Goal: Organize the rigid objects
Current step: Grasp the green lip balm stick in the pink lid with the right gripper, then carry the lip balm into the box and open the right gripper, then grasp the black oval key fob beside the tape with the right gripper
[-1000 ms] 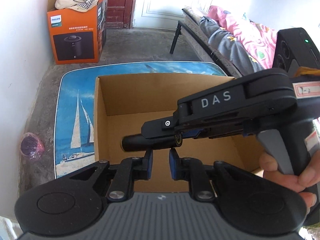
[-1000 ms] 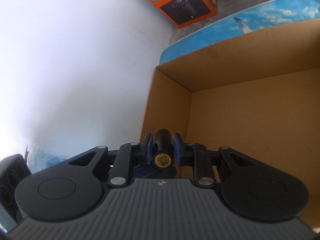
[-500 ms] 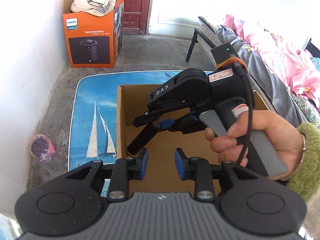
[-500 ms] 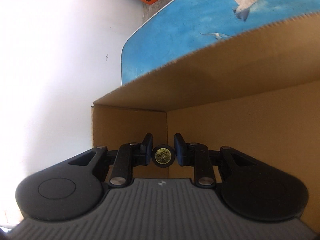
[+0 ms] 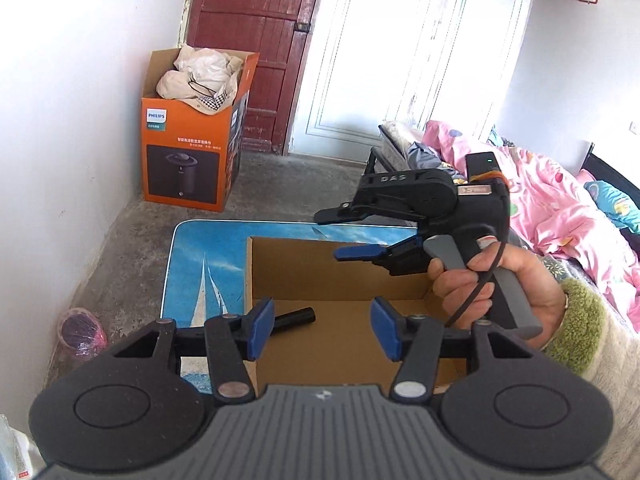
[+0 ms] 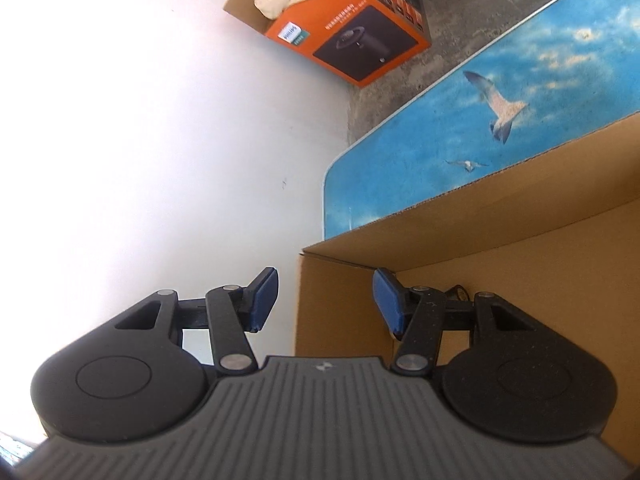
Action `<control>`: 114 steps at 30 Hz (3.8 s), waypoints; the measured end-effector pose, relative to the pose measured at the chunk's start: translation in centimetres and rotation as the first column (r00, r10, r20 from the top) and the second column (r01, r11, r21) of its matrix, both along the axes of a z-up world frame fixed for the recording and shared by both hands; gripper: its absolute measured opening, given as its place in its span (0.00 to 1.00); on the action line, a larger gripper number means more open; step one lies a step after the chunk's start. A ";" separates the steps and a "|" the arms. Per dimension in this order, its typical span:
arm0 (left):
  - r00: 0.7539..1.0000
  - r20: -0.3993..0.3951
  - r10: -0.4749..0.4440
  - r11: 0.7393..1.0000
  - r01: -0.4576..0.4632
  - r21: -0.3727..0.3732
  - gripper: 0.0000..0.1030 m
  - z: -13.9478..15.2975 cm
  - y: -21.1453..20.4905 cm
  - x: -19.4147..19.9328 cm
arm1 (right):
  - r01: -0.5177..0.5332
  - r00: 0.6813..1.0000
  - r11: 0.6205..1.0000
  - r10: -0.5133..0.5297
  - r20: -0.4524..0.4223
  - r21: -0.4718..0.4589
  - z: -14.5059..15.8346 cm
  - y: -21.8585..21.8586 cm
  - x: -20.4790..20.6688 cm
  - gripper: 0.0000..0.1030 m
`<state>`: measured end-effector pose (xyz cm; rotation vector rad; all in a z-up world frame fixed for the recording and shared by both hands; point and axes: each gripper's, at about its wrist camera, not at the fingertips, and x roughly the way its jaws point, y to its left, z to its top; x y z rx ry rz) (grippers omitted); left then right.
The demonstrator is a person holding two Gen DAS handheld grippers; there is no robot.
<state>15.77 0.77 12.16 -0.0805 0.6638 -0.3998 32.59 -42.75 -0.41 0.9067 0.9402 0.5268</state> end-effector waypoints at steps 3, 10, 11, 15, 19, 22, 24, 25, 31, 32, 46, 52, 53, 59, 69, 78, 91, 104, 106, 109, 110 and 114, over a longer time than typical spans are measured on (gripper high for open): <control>1.000 0.019 0.001 1.000 -0.001 -0.004 0.54 0.2 0.6 -1.9 | 0.010 0.998 0.999 -0.012 0.060 0.031 2.1 -2.2 -3.5 0.51; 0.998 -0.007 -0.056 0.998 0.056 0.031 0.58 -2.0 1.0 -5.5 | -0.039 0.980 0.998 0.047 0.196 -0.044 5.5 -4.4 -15.2 0.51; 0.997 -0.021 -0.073 0.997 0.074 0.035 0.58 -2.8 1.0 -5.9 | -0.047 0.976 0.997 0.058 0.211 -0.059 5.3 -4.5 -17.1 0.51; 0.986 -0.099 -0.137 0.989 0.143 0.050 0.58 -6.6 -0.5 -7.2 | -0.050 0.975 0.988 0.080 0.206 -0.149 2.5 -3.9 -23.4 0.50; 0.969 -0.163 -0.185 0.975 0.201 0.090 0.55 -10.5 -3.1 -8.7 | -0.085 0.988 0.968 0.112 0.106 -0.234 -2.4 -1.7 -26.1 0.43; 0.960 -0.188 -0.206 0.965 0.231 0.121 0.48 -12.8 -4.8 -9.5 | -0.121 0.991 0.953 0.130 0.015 -0.279 -5.4 -0.4 -26.0 0.35; 0.959 -0.198 -0.203 0.959 0.236 0.157 0.40 -14.0 -5.6 -9.8 | -0.139 0.990 0.941 0.138 -0.025 -0.310 -6.6 0.5 -25.6 0.33; 0.958 -0.200 -0.203 0.957 0.238 0.169 0.38 -14.3 -5.9 -9.7 | -0.151 0.988 0.936 0.146 -0.040 -0.319 -7.0 0.8 -25.3 0.31; 0.950 -0.246 -0.192 0.955 0.238 0.176 0.22 -16.1 -6.4 -8.9 | -0.208 0.978 0.904 0.181 -0.108 -0.374 -8.2 3.1 -23.9 0.29; 0.948 -0.255 -0.191 0.956 0.239 0.172 0.21 -16.3 -6.4 -8.6 | -0.216 0.976 0.899 0.184 -0.119 -0.381 -8.5 3.4 -23.6 0.28; 0.940 -0.270 -0.207 0.961 0.247 0.122 0.20 -17.0 -5.7 -7.4 | -0.239 0.971 0.862 0.202 -0.129 -0.447 -8.6 6.0 -22.6 0.23; 0.951 -0.226 -0.212 0.964 0.241 0.110 0.20 -14.6 -3.9 -9.0 | -0.214 0.976 0.880 0.205 -0.069 -0.424 -6.2 5.5 -24.3 0.23; 0.955 -0.209 -0.210 0.965 0.237 0.111 0.20 -13.7 -3.7 -9.4 | -0.209 0.977 0.882 0.207 -0.049 -0.422 -5.4 5.4 -24.8 0.22; 0.981 -0.075 -0.180 0.977 0.187 0.102 0.20 -7.5 -2.2 -10.7 | -0.163 0.959 0.884 0.247 0.141 -0.439 1.8 5.9 -26.7 0.20; 0.988 -0.069 -0.137 0.989 0.140 0.041 0.20 -1.6 -2.0 -2.2 | -0.131 0.927 0.894 0.264 0.266 -0.429 8.2 6.1 -18.7 0.18; 0.967 -0.248 -0.061 0.976 0.110 0.186 0.19 -6.1 -4.7 7.4 | -0.240 0.966 0.909 0.258 0.009 -0.340 1.6 6.6 -6.1 0.18; 0.962 -0.273 0.000 0.950 0.085 0.301 0.45 -8.2 -5.1 9.8 | -0.355 0.932 0.878 0.307 -0.193 -0.320 -7.1 10.6 1.1 0.24; 0.999 -0.035 -0.013 0.986 0.019 0.166 0.62 -1.3 -2.4 2.8 | -0.218 0.967 0.933 0.246 0.065 -0.287 1.6 4.1 -6.5 0.37; 1.000 0.008 -0.021 0.988 0.020 0.150 0.65 -0.5 -2.1 1.0 | -0.183 0.965 0.944 0.226 0.134 -0.274 3.6 2.0 -9.9 0.39; 0.997 0.047 -0.055 0.990 0.048 0.130 0.67 0.0 -2.0 -1.8 | -0.119 0.960 0.962 0.174 0.217 -0.246 5.6 -1.5 -15.1 0.40; 0.996 0.055 -0.073 0.991 0.066 0.119 0.69 -0.2 -2.0 -2.8 | -0.096 0.960 0.967 0.153 0.236 -0.237 5.8 -2.6 -16.7 0.40; 0.986 0.049 -0.159 0.982 0.154 0.105 0.72 -2.3 -2.7 -6.5 | -0.007 0.967 0.976 0.062 0.247 -0.217 4.1 -6.0 -23.6 0.40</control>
